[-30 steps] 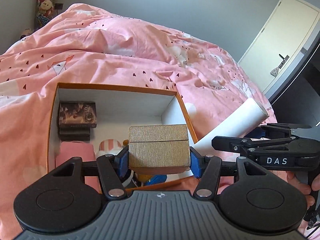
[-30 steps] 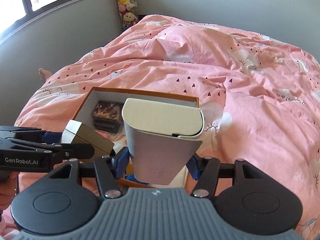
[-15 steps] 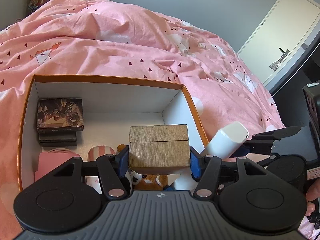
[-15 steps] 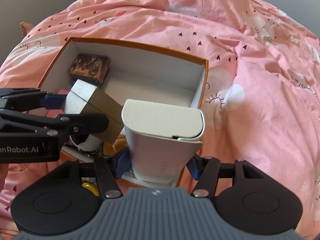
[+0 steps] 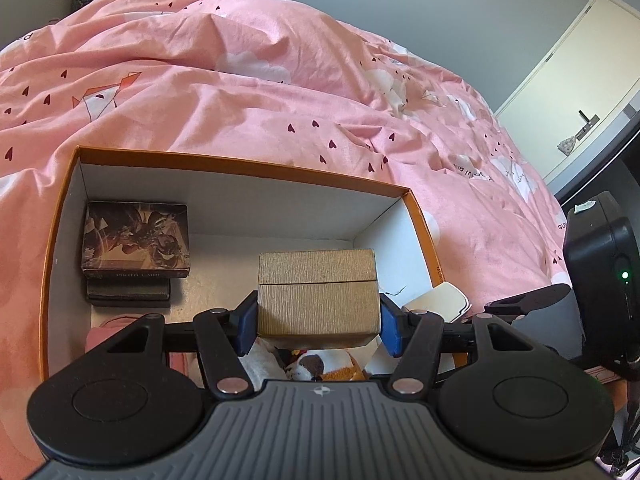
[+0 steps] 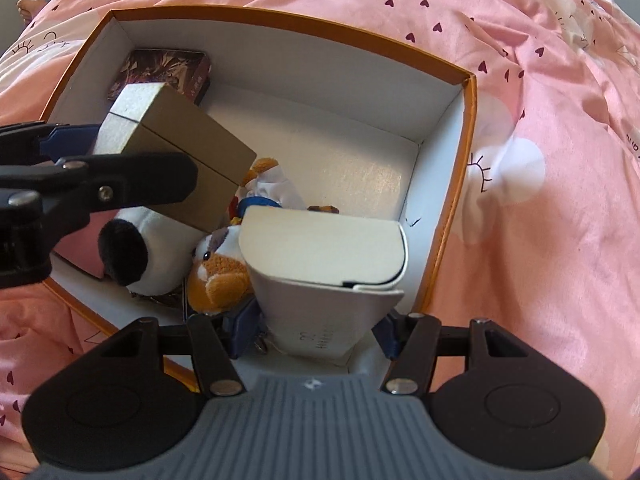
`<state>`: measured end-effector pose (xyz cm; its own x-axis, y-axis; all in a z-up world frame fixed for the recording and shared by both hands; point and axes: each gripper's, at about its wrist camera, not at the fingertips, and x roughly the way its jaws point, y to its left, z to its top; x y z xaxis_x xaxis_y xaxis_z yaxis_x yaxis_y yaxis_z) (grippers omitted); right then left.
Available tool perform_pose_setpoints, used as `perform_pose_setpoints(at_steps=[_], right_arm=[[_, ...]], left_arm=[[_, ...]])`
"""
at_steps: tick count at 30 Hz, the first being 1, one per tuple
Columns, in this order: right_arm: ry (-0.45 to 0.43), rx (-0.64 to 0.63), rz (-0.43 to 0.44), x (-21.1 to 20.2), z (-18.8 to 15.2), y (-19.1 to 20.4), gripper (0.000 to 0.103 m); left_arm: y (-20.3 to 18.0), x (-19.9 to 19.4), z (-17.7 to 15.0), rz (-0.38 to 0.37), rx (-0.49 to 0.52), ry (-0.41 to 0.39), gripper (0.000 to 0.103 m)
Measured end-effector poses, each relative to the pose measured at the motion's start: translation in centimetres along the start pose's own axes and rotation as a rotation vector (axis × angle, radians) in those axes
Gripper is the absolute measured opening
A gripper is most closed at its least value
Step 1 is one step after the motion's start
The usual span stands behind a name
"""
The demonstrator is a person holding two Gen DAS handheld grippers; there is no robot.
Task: Organize objects
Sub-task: 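Carry the gold box and glasses case over the orange box with both grippers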
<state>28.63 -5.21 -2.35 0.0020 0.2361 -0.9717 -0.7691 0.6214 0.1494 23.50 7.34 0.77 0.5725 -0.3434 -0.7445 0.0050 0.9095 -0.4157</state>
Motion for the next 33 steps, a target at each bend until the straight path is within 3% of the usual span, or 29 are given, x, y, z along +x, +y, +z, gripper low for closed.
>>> perform_pose_setpoints(at_steps=[11, 17, 20, 30, 33], right_arm=[[-0.006, -0.001, 0.072, -0.5, 0.4, -1.0, 0.061], [-0.061, 0.033, 0.062, -1.6, 0.8, -2.0, 0.063], [-0.053, 0.061, 0.108, -1.9, 1.1, -3.1, 0.064], [-0.198, -0.077, -0.033, -3.9, 2.6, -2.6, 0.056], [-0.246, -0.155, -0.051, -3.5, 3.4, -2.8, 0.047]], left_arm=[[-1.2, 3.5, 1.2, 0.018, 0.035, 0.053, 0.067], [-1.1, 3.8, 1.8, 0.062, 0.008, 0.032, 0.067], [-1.0, 3.7, 2.2, 0.065, 0.000, 0.029, 0.067], [-0.8, 5.1, 2.7, 0.105, -0.006, 0.051, 0.067], [-0.4, 5.3, 3.0, 0.119, -0.017, 0.053, 0.067]])
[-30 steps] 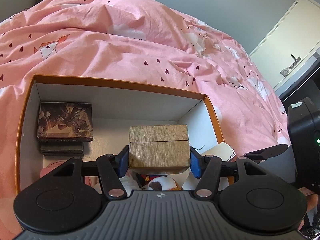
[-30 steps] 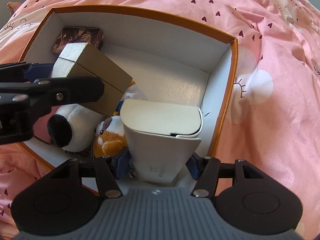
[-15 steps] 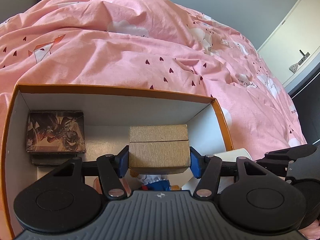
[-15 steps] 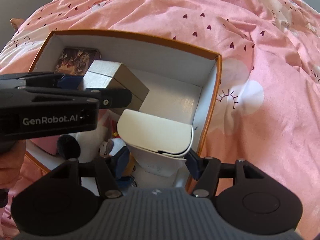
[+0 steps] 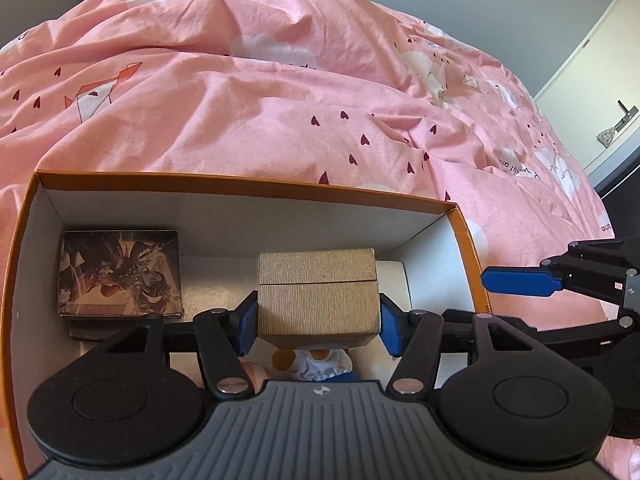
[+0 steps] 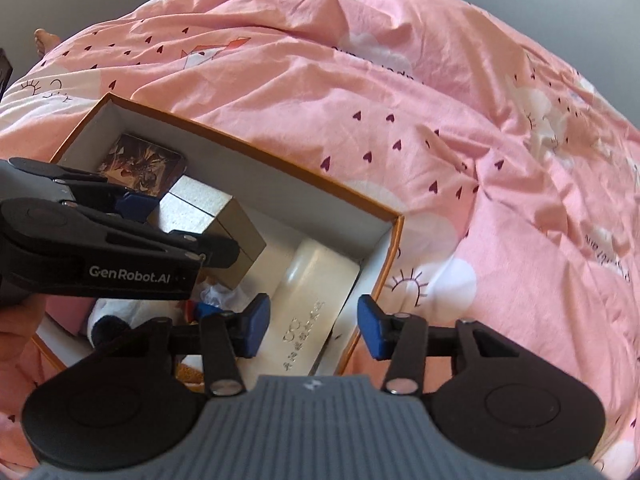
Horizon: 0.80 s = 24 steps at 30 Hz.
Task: Organize objects
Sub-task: 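Carry the gold box and glasses case over the orange box with both grippers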
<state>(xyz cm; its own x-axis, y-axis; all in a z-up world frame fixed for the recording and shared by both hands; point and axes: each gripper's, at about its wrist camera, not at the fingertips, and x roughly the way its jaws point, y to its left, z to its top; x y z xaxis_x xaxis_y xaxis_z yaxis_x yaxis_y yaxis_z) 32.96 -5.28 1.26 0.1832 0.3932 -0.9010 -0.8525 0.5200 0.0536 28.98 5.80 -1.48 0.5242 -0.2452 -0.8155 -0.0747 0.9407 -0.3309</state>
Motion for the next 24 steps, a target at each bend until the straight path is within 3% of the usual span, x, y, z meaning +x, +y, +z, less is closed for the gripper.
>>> perform_pose_setpoints(at_steps=[2, 7, 9, 13, 19, 24], right_arm=[[-0.016, -0.033, -0.007, 0.9, 0.4, 0.0, 0.037], [0.060, -0.117, 0.076, 3.3, 0.5, 0.4, 0.034], [0.055, -0.090, 0.068, 3.3, 0.1, 0.3, 0.029], [-0.042, 0.031, 0.055, 0.6, -0.9, -1.3, 0.030], [-0.130, 0.132, 0.025, -3.6, -2.8, -3.6, 0.031], [-0.120, 0.135, 0.010, -4.0, -4.5, -3.8, 0.031]], left_arm=[[0.3, 0.0, 0.1, 0.008, -0.006, -0.003, 0.067], [0.2, -1.1, -0.1, -0.033, 0.025, -0.001, 0.067], [0.0, -1.9, -0.3, -0.080, 0.030, 0.013, 0.067], [-1.1, -3.3, -1.1, -0.184, 0.030, 0.038, 0.067], [-2.7, -2.3, -2.8, -0.345, -0.060, 0.176, 0.067], [-2.8, 0.2, -4.3, -0.354, -0.142, 0.269, 0.067]])
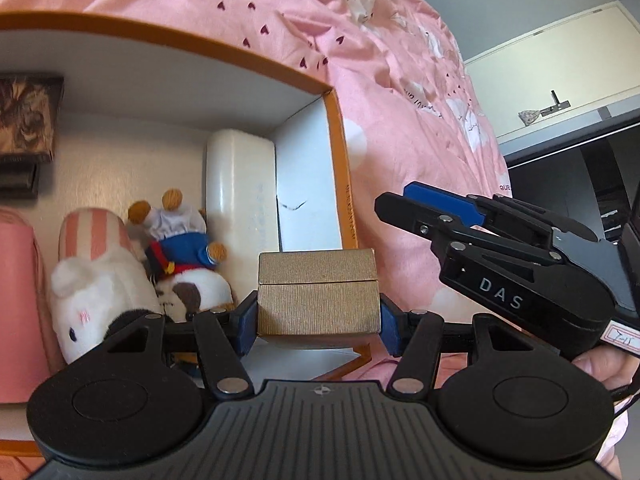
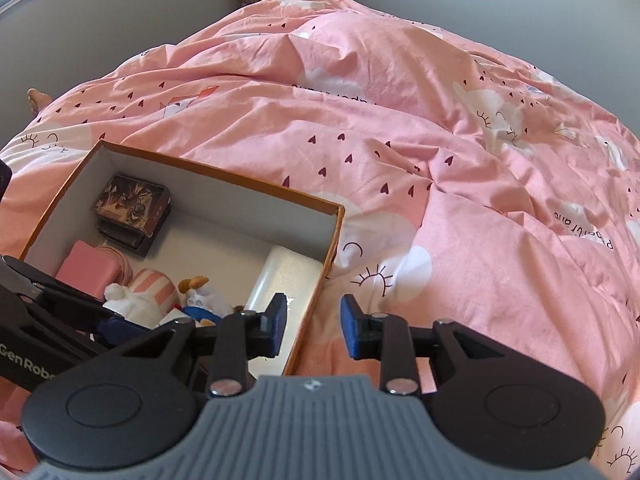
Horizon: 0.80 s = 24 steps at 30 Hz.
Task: Organize objects
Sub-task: 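Carry the gold box and glasses case over the orange box with both grippers, then lower the gold box into the box and open the left gripper while the right gripper lowers the glasses case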
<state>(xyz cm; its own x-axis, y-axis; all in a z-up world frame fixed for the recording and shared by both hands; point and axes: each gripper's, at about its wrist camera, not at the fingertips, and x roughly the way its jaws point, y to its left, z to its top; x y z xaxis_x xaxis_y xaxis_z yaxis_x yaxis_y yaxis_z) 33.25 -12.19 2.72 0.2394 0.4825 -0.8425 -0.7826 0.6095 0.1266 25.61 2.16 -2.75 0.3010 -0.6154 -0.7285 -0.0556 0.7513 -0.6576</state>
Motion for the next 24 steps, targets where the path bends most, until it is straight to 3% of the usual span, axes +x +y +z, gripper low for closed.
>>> perform_pose_setpoints(at_steps=[5, 7, 11, 16, 24], right_arm=[[0.024, 0.031, 0.013, 0.6, -1.4, -0.6, 0.031], [0.031, 0.037, 0.020, 0.8, -1.7, -0.8, 0.031], [0.034, 0.045, 0.031, 1.0, -2.1, -1.0, 0.031], [0.035, 0.053, 0.039, 1.2, -2.0, -1.3, 0.031], [0.035, 0.069, 0.048, 1.3, -2.1, -1.6, 0.031]], left_arm=[[1.8, 1.7, -0.2, -0.039, -0.115, 0.060, 0.067], [2.0, 2.1, -0.1, -0.003, -0.121, 0.069, 0.067], [1.4, 2.4, -0.3, 0.083, -0.071, 0.100, 0.067], [-0.1, 2.9, 0.1, 0.255, 0.065, 0.150, 0.067], [-0.9, 5.4, 1.3, 0.286, 0.097, 0.342, 0.067]])
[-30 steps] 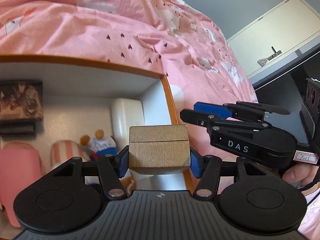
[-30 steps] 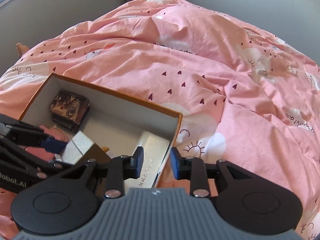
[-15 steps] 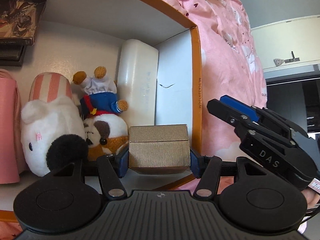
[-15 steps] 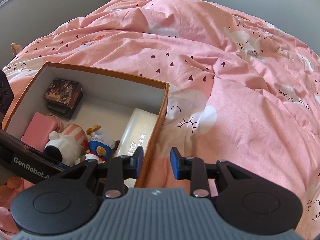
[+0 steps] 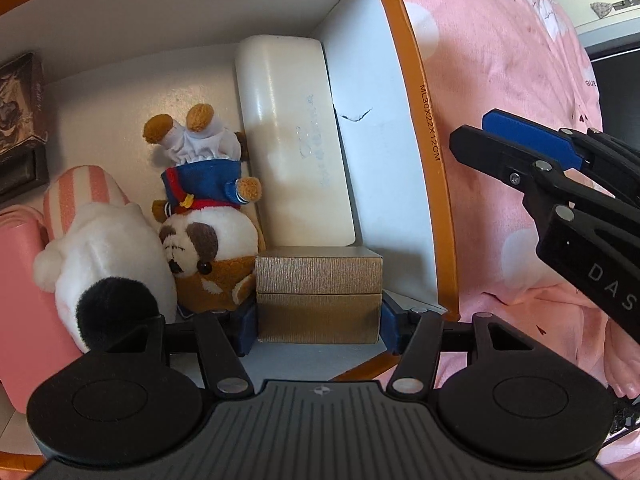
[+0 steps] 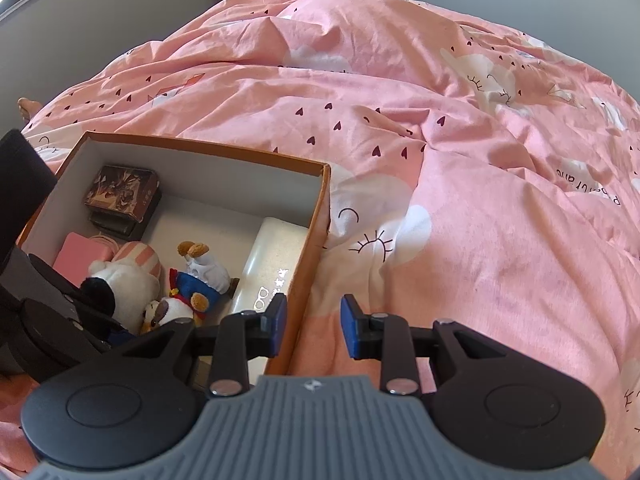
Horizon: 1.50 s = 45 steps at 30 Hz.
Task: Organize objects
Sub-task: 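Lower the gold box into the box and open the left gripper while the right gripper lowers the glasses case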
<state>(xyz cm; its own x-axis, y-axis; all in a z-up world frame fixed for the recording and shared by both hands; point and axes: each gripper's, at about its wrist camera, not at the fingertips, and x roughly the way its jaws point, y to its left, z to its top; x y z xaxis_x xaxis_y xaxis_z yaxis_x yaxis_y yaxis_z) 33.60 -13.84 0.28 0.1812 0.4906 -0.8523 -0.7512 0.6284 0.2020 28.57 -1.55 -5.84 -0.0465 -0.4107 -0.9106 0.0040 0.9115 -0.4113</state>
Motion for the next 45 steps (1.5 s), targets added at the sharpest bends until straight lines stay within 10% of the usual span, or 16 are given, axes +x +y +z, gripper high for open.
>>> perform_pose_setpoints(at_steps=[10, 23, 34, 45], right_arm=[[0.002, 0.002, 0.027, 0.0, -0.2, -0.1, 0.032], [0.004, -0.016, 0.059, -0.4, 0.7, 0.3, 0.037], [0.018, 0.007, 0.043, -0.2, 0.3, -0.4, 0.037], [0.013, 0.002, 0.079, -0.2, 0.3, -0.6, 0.037]], left_arm=[[0.1, 0.7, 0.4, -0.030, -0.015, 0.073, 0.066], [0.3, -0.6, -2.7, 0.054, -0.029, -0.193, 0.067], [0.5, -0.9, 0.3, -0.169, -0.077, 0.031, 0.067], [0.9, 1.3, 2.9, -0.149, -0.125, 0.216, 0.067]])
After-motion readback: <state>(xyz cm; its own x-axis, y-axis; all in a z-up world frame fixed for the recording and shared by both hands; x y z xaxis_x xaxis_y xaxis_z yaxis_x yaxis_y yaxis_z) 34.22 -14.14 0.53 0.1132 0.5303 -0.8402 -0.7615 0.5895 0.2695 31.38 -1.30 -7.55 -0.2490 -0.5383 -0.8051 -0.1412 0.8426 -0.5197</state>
